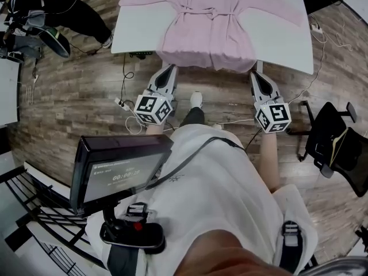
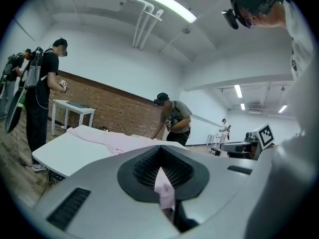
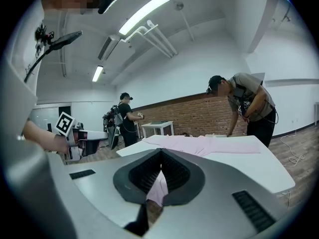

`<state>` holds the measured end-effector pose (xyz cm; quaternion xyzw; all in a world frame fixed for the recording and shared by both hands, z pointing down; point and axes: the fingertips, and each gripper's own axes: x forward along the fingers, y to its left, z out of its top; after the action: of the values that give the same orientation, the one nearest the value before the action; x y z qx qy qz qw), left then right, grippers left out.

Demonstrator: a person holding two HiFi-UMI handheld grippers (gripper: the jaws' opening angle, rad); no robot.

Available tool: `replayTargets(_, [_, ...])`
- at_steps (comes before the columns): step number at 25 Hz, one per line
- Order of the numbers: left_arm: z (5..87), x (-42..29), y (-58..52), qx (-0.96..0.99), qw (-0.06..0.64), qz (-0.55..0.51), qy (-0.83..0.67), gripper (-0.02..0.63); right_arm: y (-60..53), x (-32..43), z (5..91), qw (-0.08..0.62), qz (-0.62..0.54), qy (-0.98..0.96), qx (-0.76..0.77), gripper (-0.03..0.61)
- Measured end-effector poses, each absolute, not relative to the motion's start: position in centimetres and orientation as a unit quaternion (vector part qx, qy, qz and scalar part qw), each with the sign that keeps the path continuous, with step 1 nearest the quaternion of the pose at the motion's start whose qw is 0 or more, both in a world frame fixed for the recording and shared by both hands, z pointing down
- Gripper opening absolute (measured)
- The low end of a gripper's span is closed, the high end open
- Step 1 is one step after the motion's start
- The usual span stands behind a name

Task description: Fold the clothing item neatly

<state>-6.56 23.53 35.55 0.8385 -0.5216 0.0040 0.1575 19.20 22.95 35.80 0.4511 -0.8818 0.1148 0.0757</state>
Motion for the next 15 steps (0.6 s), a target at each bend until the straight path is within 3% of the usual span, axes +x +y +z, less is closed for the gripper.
replayTargets(15, [35.9,-9.4,14.2,0.861,0.165,0.007,-0.481,0.002,15.5,16.3,35.4,0.09,0.115,-0.86,0.489,0.002])
